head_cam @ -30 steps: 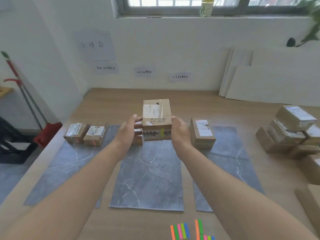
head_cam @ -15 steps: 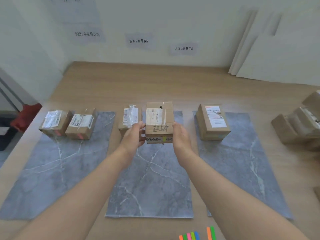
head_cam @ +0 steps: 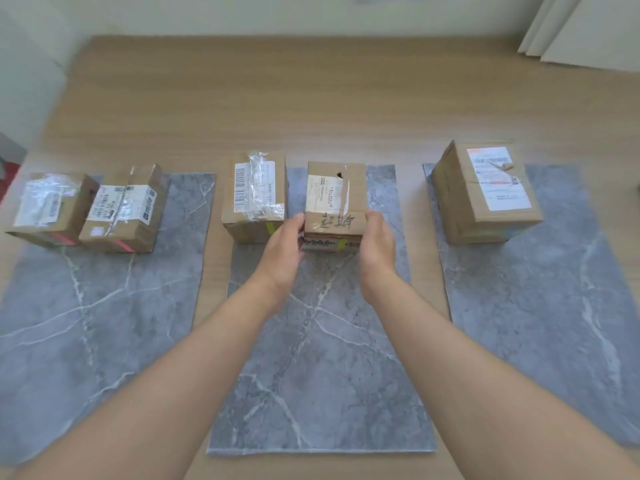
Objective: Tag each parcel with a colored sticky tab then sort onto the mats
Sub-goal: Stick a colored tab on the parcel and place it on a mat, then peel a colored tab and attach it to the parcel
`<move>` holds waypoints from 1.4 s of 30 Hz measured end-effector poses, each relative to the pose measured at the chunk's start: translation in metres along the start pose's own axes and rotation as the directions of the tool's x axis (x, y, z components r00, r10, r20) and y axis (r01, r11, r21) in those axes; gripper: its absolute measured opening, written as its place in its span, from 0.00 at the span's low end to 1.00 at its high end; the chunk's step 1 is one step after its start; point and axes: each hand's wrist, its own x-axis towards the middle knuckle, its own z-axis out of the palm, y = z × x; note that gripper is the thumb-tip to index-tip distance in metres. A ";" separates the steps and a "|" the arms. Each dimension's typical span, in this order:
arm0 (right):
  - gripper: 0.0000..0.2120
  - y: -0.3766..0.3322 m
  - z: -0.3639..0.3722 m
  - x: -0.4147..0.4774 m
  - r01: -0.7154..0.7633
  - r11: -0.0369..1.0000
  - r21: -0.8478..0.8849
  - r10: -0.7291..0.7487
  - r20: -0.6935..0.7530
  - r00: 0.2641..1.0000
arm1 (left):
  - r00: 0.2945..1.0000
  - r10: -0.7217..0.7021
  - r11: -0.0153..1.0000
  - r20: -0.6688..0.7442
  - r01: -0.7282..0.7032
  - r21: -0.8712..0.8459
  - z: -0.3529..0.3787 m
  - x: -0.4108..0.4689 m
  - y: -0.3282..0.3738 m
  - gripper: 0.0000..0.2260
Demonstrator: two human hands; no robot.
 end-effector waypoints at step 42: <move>0.15 -0.244 -0.098 -0.315 0.586 0.805 0.090 -0.593 0.119 0.796 | 0.850 0.526 0.849 -0.025 -0.527 -0.040 0.003 -0.333 0.219 0.27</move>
